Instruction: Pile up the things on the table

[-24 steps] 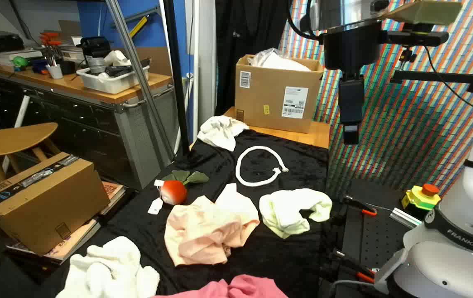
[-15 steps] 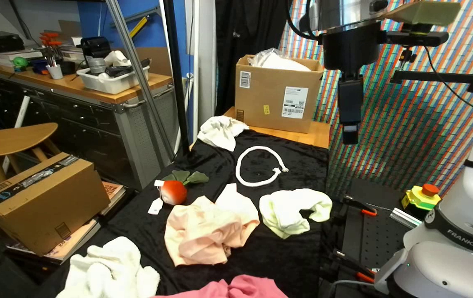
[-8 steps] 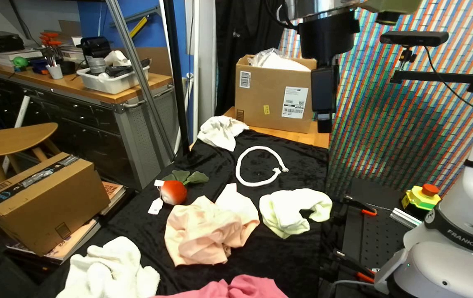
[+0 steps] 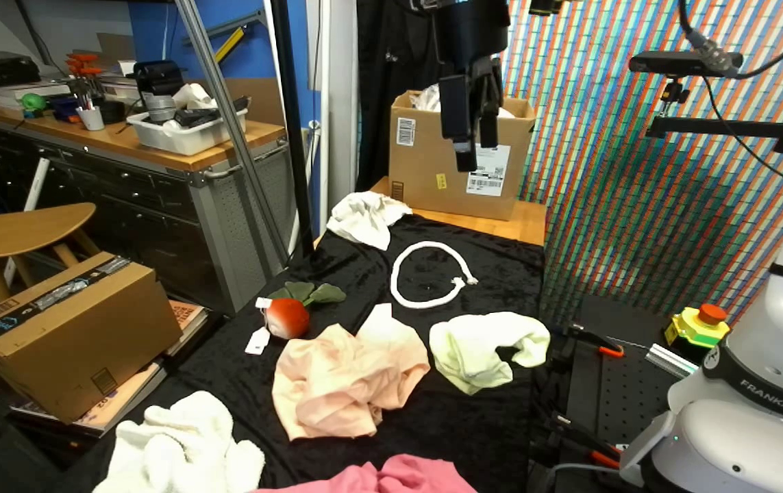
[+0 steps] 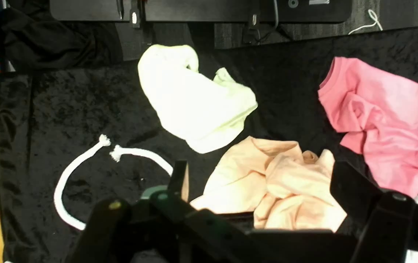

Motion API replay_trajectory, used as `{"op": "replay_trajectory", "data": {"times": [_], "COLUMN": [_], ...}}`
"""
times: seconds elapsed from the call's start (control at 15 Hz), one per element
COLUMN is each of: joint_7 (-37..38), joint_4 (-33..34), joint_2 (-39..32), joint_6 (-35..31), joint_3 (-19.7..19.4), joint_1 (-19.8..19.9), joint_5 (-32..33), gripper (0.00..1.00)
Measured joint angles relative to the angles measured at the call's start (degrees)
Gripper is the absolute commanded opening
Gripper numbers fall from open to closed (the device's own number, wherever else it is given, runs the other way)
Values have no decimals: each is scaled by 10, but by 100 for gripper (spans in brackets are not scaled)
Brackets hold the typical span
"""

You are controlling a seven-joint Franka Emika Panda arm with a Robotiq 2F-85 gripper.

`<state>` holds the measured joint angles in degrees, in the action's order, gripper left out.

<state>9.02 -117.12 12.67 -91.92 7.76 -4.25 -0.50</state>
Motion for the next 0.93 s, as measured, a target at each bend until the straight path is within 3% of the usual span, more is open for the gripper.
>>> {"op": "replay_trajectory", "data": {"times": [0.6, 0.93], "joint_7": [-80, -99], "joint_4": [156, 202], "joint_2": [-131, -204], "joint_6": [-1, -31], "joint_3": [-67, -83], "joint_1": [39, 53], "joint_5": [26, 26], "gripper": [100, 100]}}
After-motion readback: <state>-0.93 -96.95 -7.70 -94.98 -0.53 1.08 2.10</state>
